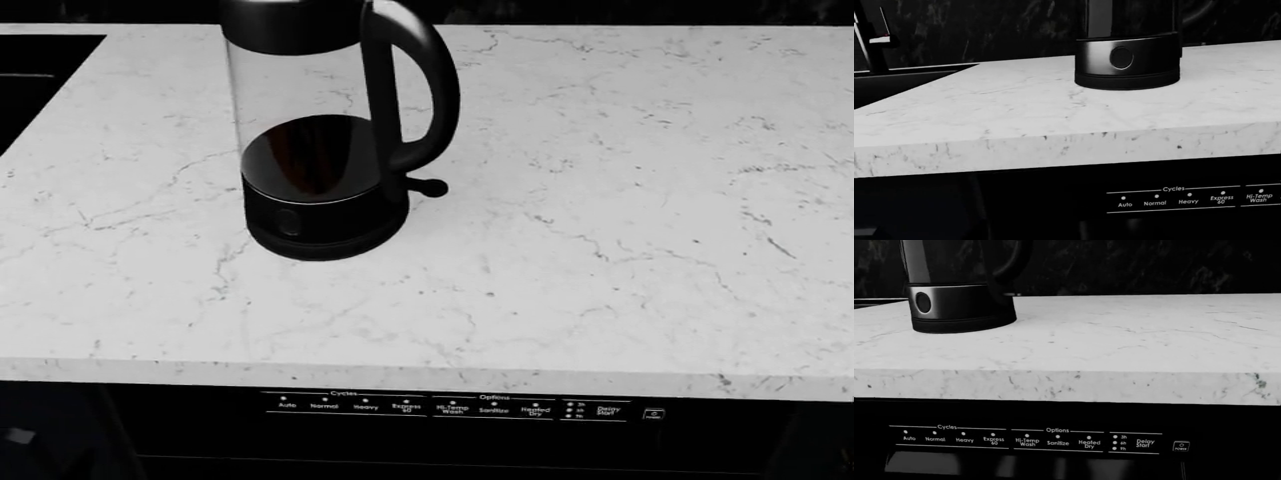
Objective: Close the lid of the electric kettle.
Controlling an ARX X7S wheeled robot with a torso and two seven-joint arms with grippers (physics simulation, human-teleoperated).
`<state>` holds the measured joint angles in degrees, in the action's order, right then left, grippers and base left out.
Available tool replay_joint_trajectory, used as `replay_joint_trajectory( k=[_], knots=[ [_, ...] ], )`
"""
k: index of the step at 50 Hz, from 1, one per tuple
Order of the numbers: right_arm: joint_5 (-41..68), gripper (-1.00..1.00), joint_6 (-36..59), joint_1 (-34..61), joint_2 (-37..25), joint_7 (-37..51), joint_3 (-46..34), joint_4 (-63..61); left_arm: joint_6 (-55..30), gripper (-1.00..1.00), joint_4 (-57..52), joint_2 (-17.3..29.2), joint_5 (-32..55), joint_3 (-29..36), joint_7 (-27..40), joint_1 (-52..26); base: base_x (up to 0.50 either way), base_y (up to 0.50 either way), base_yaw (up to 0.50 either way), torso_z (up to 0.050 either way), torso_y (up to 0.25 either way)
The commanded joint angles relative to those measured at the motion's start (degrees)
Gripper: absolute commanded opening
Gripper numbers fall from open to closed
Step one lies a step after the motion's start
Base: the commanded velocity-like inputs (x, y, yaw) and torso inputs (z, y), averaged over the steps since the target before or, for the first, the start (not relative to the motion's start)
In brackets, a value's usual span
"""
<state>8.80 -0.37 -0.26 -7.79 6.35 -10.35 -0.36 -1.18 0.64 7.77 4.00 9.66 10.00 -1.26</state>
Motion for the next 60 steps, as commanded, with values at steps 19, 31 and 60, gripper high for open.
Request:
replay_joint_trajectory(
  k=[19,31,60],
  knots=[
    [-0.65,1.0,4.03,-0.17,-1.16,1.94,0.02,-3.5,-2.68,1.0,-4.27,0.73,1.1,0.42,-0.22,0.57,0.05,0.29,0.0,0.026,0.0],
    [3.62,1.0,24.43,0.91,-7.14,3.0,2.51,-26.28,-22.7,1.0,-26.48,5.36,4.24,-1.24,0.27,-1.77,0.0,0.0,0.0,0.0,0.0],
    [28.69,1.0,76.27,30.75,-18.76,4.43,20.51,-51.77,-55.13,1.0,-44.97,12.45,10.39,-3.19,-2.1,-21.01,0.0,0.0,0.0,0.0,0.0]
  ],
)
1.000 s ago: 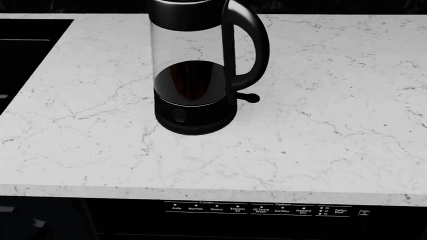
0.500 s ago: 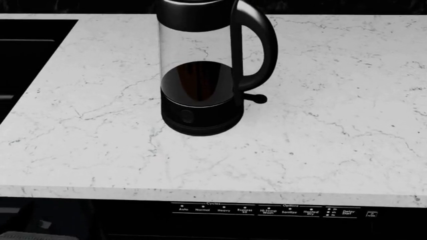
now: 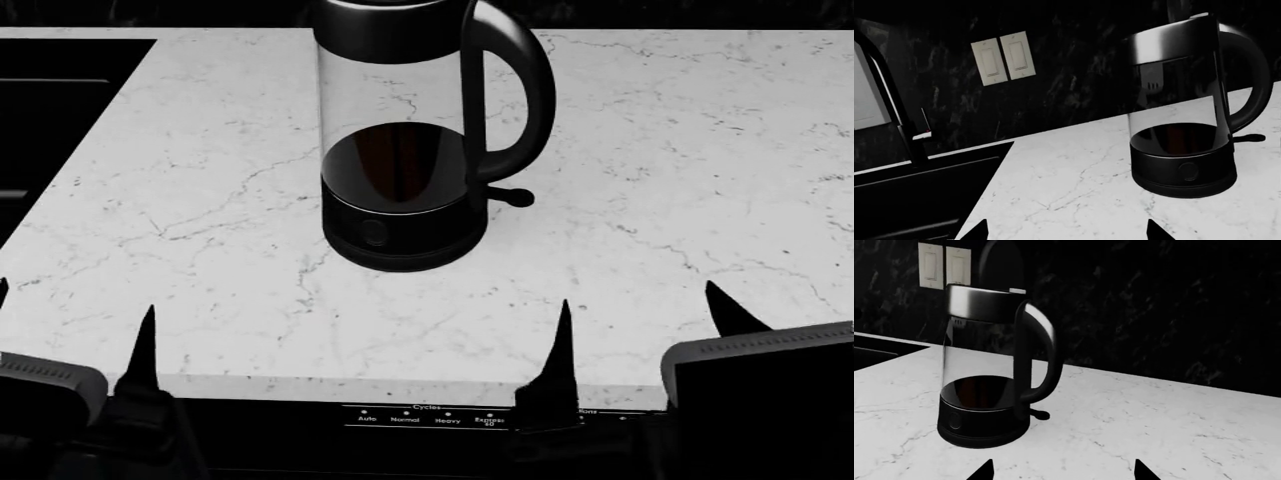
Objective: Close the lid of the electric kettle.
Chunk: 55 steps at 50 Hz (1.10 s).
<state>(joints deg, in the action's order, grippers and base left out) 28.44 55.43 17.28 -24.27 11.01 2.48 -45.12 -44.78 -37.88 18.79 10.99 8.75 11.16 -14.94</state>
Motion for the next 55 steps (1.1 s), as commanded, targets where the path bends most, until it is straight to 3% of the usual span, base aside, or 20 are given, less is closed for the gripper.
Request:
replay_joint_trajectory(
  k=[1,8,13,27,42,55],
  knots=[
    [10.31,1.0,23.18,15.55,-2.57,-0.08,8.67,-7.5,-13.5,1.0,-6.9,2.17,3.22,-1.52,-3.28,-9.19,0.0,0.0,0.0,0.0,0.0],
    [15.16,1.0,33.91,25.11,-4.32,1.55,13.77,-9.19,-18.54,1.0,-7.21,3.43,4.08,-1.22,-4.07,-14.7,0.0,0.0,0.0,0.0,0.0],
    [29.84,1.0,34.33,28.93,-9.2,12.55,16.25,-4.95,-20.8,1.0,-6.69,4.04,4.38,-1.44,-4.34,-17.67,0.0,0.0,0.0,0.0,0.0],
    [42.16,1.0,33.79,41.22,-15.69,23.53,9.14,2.97,-31.63,1.0,-7.44,5.98,6.49,-2.24,-5.82,-30.55,0.0,0.0,0.0,0.0,0.0],
    [43.22,1.0,31.01,44.21,-18.36,25.07,2.88,3.13,-35.89,1.0,-7.18,6.8,7.51,-2.81,-6.31,-36.48,0.0,0.0,0.0,0.0,0.0],
    [42.94,1.0,29.33,44.7,-19.03,25.19,-0.28,3.18,-35.54,1.0,-6.74,7.12,7.62,-2.18,-6.05,-36.95,0.38,0.0,0.0,0.0,0.0]
  ],
)
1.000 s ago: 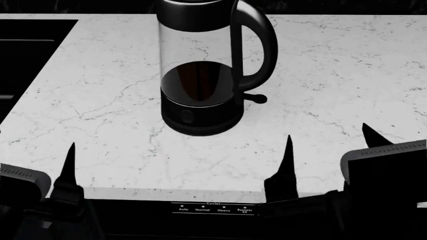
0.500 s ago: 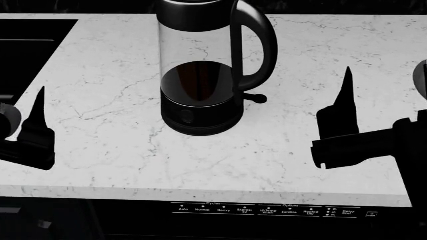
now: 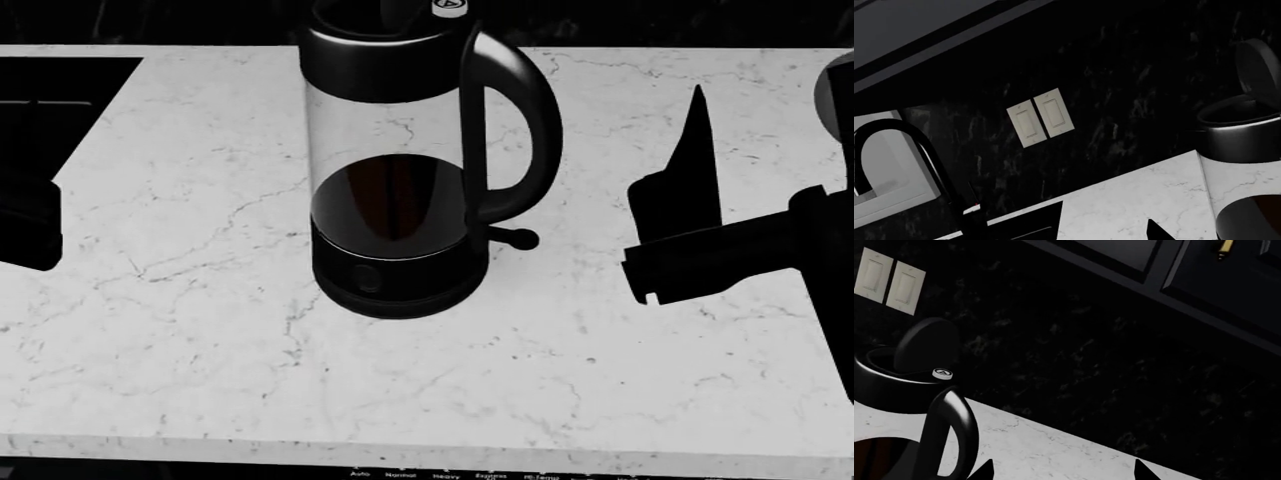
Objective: Close the lid of the electric kettle.
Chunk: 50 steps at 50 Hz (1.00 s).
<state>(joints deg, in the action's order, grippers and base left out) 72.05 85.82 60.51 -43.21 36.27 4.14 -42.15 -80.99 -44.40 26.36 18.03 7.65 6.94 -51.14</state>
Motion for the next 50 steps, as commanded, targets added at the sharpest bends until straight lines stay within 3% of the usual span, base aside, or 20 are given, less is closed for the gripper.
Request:
replay_joint_trajectory(
  k=[1,22,50],
  knots=[
    [-0.33,1.0,-0.86,1.92,-0.01,0.17,-2.11,0.34,0.78,1.0,-0.22,-0.26,0.46,-0.96,-1.7,-0.64,0.39,0.0,0.0,0.0,0.0],
    [1.97,1.0,-1.94,3.96,-0.9,1.86,-4.04,1.24,-3.43,1.0,-2.38,-1.06,1.49,-0.56,-0.55,-2.91,0.39,0.0,0.0,0.0,0.0],
    [2.72,1.0,-4.82,3.11,-2.73,2.22,-5.33,1.3,-2.88,1.0,-2.13,-0.4,2.27,-0.04,0.0,-2.91,0.39,0.0,0.0,0.0,0.001]
  ],
)
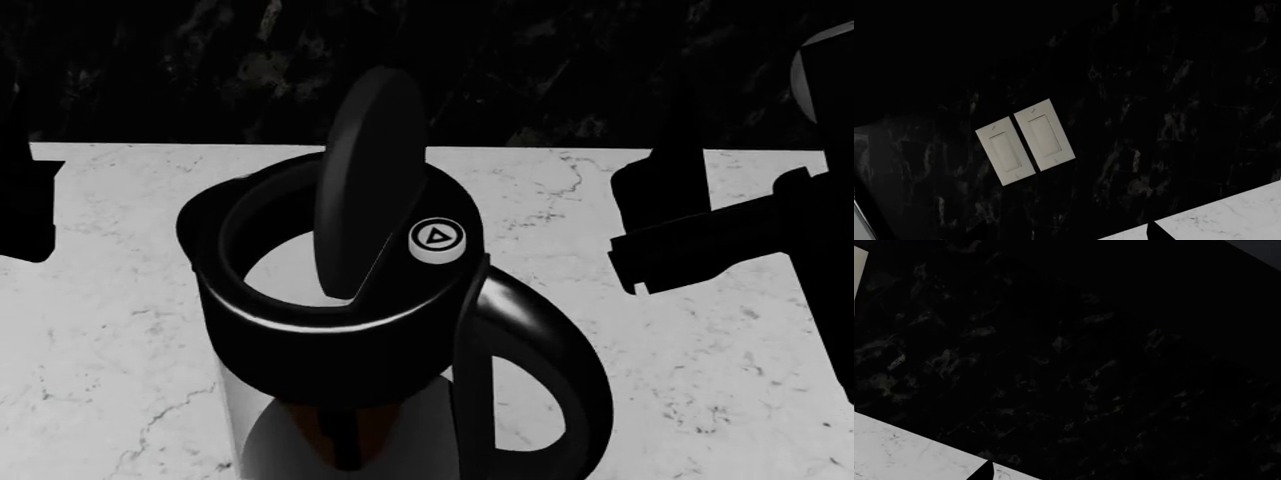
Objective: Close the lid of the electric kettle.
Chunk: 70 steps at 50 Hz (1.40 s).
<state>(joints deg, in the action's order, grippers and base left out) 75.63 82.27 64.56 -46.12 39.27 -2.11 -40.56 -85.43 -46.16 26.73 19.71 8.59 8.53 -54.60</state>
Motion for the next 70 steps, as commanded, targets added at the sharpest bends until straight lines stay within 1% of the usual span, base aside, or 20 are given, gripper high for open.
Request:
replay_joint_trajectory(
  k=[1,3,4,6,11,16,21,29,38,47,58,70],
  knots=[
    [-0.77,1.0,-1.13,-1.16,0.02,-0.52,0.83,-0.47,1.56,1.0,-0.47,-0.72,0.63,-0.99,-1.58,0.55,0.39,0.0,0.0,0.0,0.0],
    [-0.94,1.0,-1.67,-2.38,-0.24,-0.53,1.06,-0.77,1.64,1.0,-0.62,-0.59,0.67,-0.95,-1.52,0.75,0.23,0.0,0.0,0.0,0.0],
    [-1.92,1.0,-2.18,-5.46,-0.36,-3.94,-1.58,-1.23,1.14,1.0,-1.31,-0.67,0.87,-1.46,-1.52,1.13,0.0,0.0,0.0,0.0,0.01],
    [-2.91,1.0,-2.61,-5.49,-0.36,-5.19,-2.76,-0.82,1.3,1.0,-1.32,-0.6,0.9,-1.43,-1.44,1.36,0.0,0.0,0.0,0.0,0.0],
    [-0.79,1.0,-0.26,-2.14,0.2,-6.23,-5.3,1.45,1.7,1.0,-1.19,-0.35,0.95,-1.61,-1.35,1.69,0.0,0.0,0.0,0.0,0.0],
    [5.09,1.0,2.47,0.02,0.36,-3.0,-5.2,2.13,2.1,1.0,-1.21,-0.23,1.06,-1.99,-1.28,2.2,0.0,0.0,0.0,0.0,0.0],
    [8.4,1.0,4.02,3.09,0.72,-1.47,-7.0,3.35,2.2,1.0,-1.29,-0.13,1.19,-2.25,-1.18,2.4,0.0,0.0,0.0,0.0,0.0],
    [20.21,1.0,5.13,13.97,-0.88,4.84,-10.05,6.55,3.19,1.0,-1.01,0.15,1.08,-2.31,-0.81,3.68,0.0,0.0,0.0,0.0,0.0],
    [27.04,1.0,4.09,21.59,-2.67,8.97,-13.91,8.25,3.23,1.0,-1.49,0.44,1.34,-3.02,-0.63,4.67,0.0,0.0,0.0,0.0,0.0],
    [30.84,1.0,3.05,25.84,-2.65,10.37,-17.4,9.71,3.33,1.0,-1.99,0.88,1.45,-3.43,-0.32,5.41,0.0,0.0,0.0,0.0,0.0],
    [34.95,1.0,0.8,28.4,-2.37,11.59,-20.31,10.85,3.76,1.0,-1.97,1.29,1.49,-3.42,0.07,5.75,0.0,0.0,0.0,0.0,0.0],
    [42.96,1.0,-2.19,31.85,-1.67,13.74,-24.63,11.16,4.06,1.0,-2.19,1.84,1.58,-3.12,0.46,5.88,0.0,0.0,0.0,0.0,0.0]
  ],
)
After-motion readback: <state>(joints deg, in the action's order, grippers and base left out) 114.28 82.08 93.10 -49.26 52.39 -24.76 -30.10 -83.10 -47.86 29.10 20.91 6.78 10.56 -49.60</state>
